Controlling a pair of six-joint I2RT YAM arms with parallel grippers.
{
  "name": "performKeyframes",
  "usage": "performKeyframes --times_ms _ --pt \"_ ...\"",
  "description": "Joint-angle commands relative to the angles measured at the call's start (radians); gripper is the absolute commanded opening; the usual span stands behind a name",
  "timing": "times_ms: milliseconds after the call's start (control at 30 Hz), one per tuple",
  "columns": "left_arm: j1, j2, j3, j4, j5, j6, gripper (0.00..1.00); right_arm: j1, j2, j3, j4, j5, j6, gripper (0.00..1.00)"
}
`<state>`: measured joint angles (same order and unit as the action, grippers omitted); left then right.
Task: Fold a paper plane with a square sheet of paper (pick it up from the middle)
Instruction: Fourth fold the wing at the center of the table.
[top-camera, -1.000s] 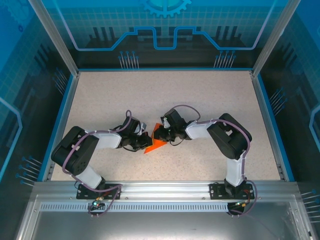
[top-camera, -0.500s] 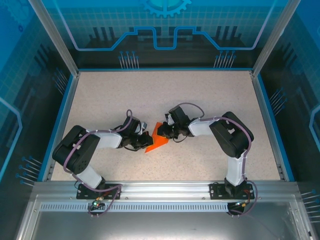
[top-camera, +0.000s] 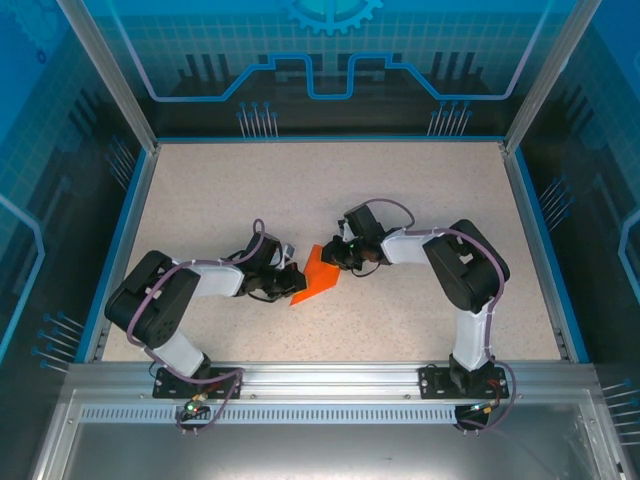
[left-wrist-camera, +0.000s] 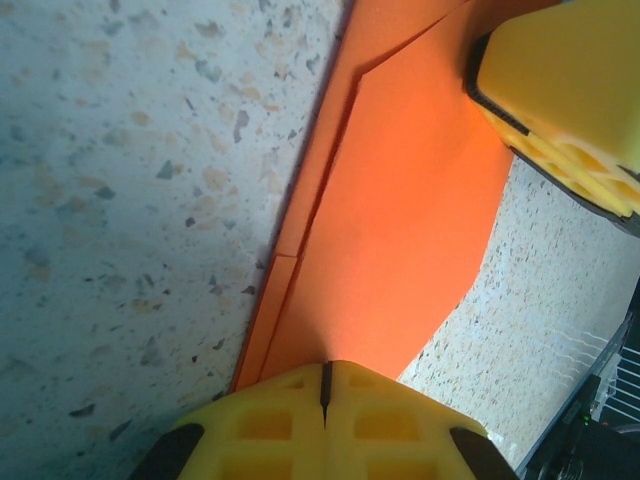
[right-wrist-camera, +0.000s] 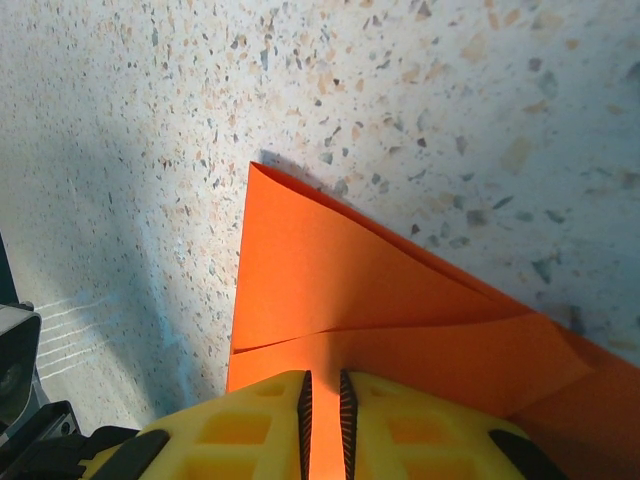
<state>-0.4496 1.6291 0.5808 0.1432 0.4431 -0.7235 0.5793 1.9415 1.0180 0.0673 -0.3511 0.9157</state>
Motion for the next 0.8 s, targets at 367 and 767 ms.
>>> performKeyframes --times_ms 367,767 --pt "0.002 0.054 -0.062 -0.170 -0.153 0.042 0.03 -0.101 0.061 0.029 -0.017 0.035 -0.026 0.19" --pt "0.002 0.046 -0.067 -0.170 -0.153 0.041 0.03 -0.146 0.071 0.041 -0.021 0.028 -0.045 0.19"
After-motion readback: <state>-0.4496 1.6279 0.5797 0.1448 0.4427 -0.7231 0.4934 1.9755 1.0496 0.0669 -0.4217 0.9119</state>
